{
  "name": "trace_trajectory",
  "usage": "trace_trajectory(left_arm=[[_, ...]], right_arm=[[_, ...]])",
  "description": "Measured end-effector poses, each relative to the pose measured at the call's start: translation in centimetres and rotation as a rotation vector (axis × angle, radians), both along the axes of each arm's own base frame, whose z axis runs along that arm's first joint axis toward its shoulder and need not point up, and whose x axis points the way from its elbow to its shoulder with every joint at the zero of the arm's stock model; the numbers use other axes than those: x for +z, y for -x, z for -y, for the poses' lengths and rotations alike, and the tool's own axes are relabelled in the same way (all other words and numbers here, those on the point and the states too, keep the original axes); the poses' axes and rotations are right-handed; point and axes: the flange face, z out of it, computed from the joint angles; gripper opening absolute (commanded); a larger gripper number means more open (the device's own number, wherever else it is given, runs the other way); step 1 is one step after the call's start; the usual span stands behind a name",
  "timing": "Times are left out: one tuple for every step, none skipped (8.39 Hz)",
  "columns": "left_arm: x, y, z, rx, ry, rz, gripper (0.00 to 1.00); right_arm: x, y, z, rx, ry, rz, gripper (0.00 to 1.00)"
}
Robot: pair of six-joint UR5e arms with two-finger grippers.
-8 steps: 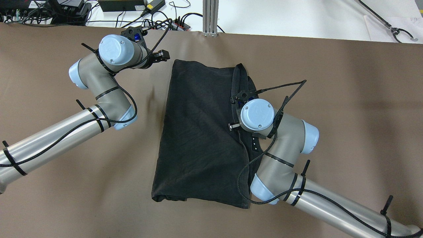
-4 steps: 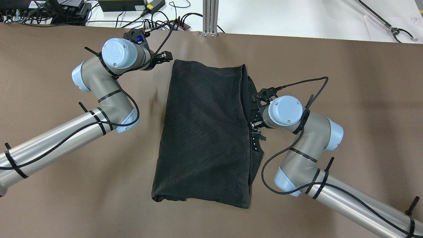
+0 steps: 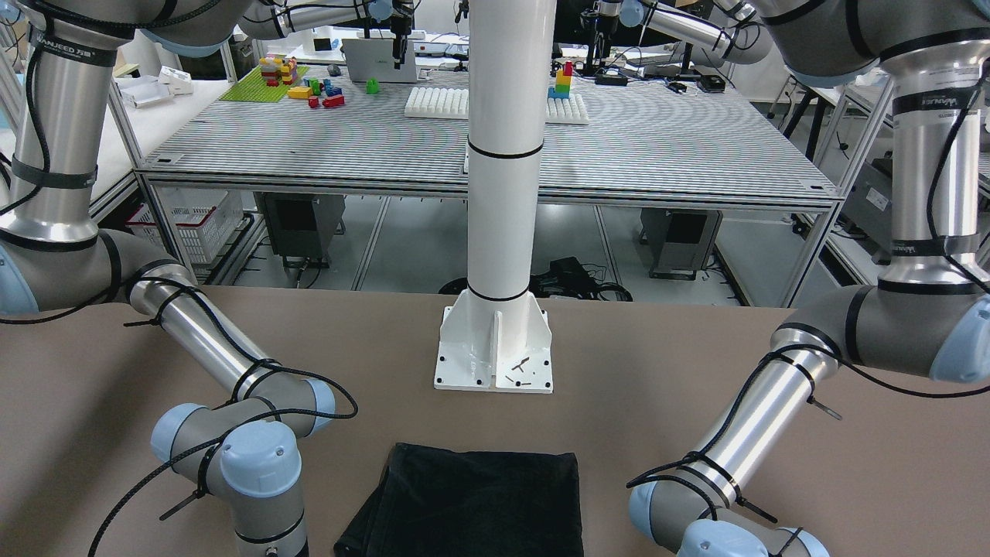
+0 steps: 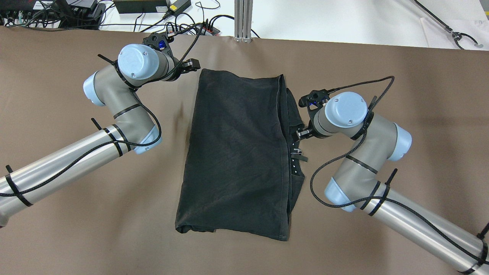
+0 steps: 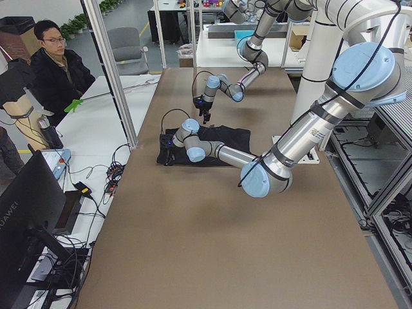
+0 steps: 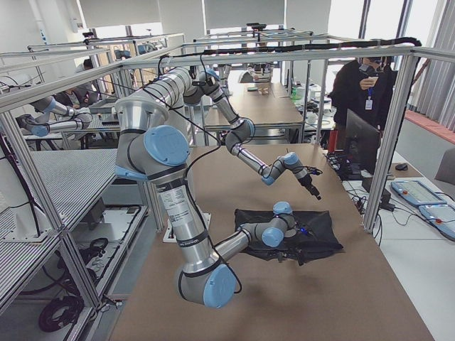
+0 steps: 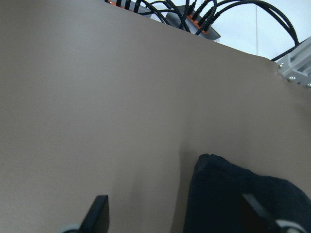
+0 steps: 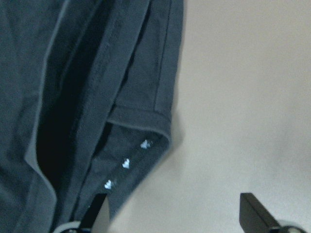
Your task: Fold clothes
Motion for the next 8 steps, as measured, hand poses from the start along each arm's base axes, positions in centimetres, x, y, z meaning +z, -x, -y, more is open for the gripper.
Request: trace_trajectory(left_arm=[[-0.1,0.0,0.0,0.0,-0.001,-0.001,0.94],[-0.1,0.0,0.0,0.0,-0.001,-0.001,0.94],[-0.1,0.0,-0.1,0.0,-0.001,-0.001,0.94],[0.0,0.1,0.0,0.001,-0.001,-0.001,0.94],[0.0,0.2,0.0,0.0,0.0,0.0,0.94],[0.1,0.2,0.0,0.001,0.0,0.0,0.94],[0.1,0.2,0.0,0.0,0.0,0.0,0.94],[0.0,0.2,0.0,0.001,0.0,-0.001,0.94]], right_arm=[[-2.7,0.0,1.2,0.016,0.01,-0.006,0.95],[-4.7,0.5,2.3,0.029,0.024,-0.014,0.95],[-6.0,1.4,3.5,0.042,0.039,-0.019,0.95],[-7.1,2.6,4.7,0.067,0.061,-0.019,0.95],[-7.8,3.7,5.9,0.098,0.073,-0.018,0.95],[-7.6,4.5,6.9,0.12,0.076,-0.014,0.95],[-7.2,5.2,7.6,0.136,0.08,-0.009,0.95],[-6.5,5.8,8.2,0.151,0.08,-0.011,0.95]])
